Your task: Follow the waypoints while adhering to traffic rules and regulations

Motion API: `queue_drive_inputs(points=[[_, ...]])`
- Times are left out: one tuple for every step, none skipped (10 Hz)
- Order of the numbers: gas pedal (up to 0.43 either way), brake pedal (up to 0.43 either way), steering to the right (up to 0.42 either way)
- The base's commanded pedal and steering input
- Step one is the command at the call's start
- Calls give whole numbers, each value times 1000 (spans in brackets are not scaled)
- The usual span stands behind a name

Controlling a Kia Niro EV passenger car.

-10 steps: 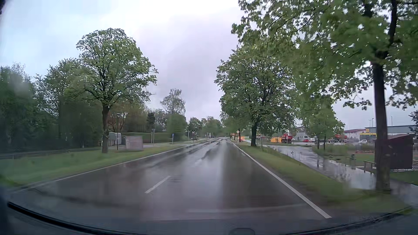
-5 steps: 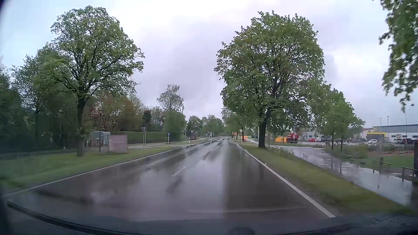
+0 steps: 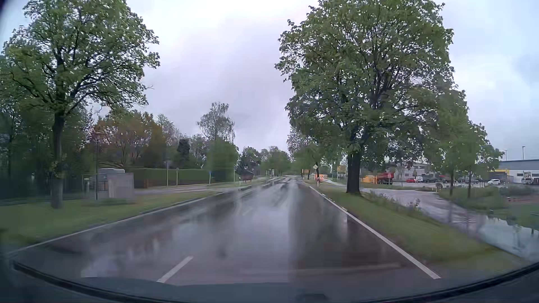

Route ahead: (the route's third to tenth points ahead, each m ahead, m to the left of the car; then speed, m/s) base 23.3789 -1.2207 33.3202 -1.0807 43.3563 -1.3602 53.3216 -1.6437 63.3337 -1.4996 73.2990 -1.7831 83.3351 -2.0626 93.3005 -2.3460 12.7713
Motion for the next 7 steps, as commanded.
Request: queue_drive_inputs(points=[[150,0,-1],[150,0,0],[150,0,0],[150,0,4],[150,0,5],[150,0,6],[150,0,5]])
